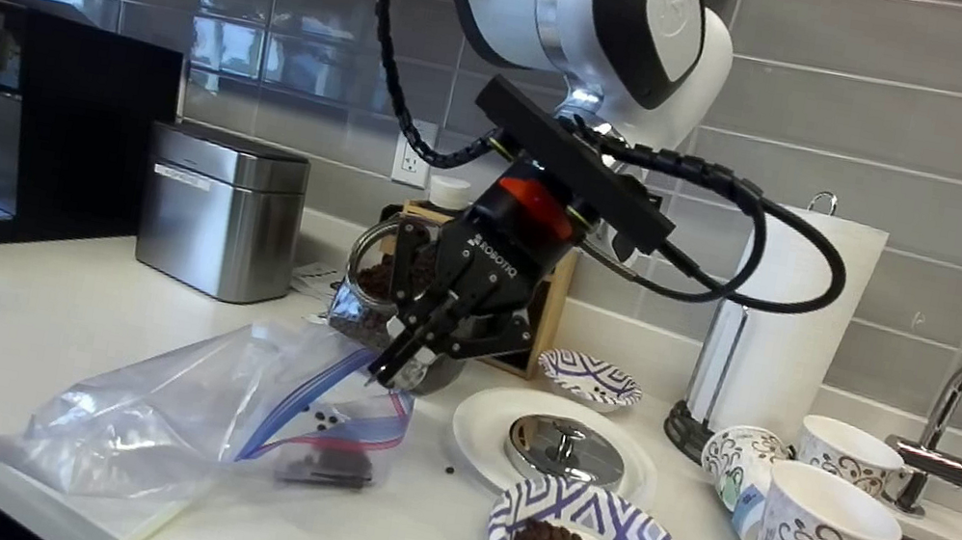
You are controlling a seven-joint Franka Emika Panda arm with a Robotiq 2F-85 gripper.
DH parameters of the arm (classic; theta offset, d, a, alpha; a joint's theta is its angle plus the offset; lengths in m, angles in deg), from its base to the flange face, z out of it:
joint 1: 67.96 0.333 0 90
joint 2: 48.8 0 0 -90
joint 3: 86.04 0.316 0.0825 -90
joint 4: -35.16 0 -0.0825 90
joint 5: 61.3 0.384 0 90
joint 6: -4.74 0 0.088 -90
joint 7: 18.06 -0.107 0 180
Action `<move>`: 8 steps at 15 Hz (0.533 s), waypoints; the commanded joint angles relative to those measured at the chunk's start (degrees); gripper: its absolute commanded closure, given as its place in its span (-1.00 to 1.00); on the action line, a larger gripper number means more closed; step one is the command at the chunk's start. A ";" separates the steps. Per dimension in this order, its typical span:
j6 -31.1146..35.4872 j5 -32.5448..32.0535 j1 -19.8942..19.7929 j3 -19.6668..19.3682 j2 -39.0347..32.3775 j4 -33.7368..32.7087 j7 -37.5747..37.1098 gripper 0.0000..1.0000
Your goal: Use the scope to get some objects from the bottle and put them in the plastic bag
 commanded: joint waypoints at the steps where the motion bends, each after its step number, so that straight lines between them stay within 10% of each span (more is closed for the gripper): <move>1: 5.15 -3.65 1.43 0.80 5.40 6.54 -2.78 0.98; 8: 13.36 -9.30 3.77 1.79 13.01 15.28 -6.98 0.98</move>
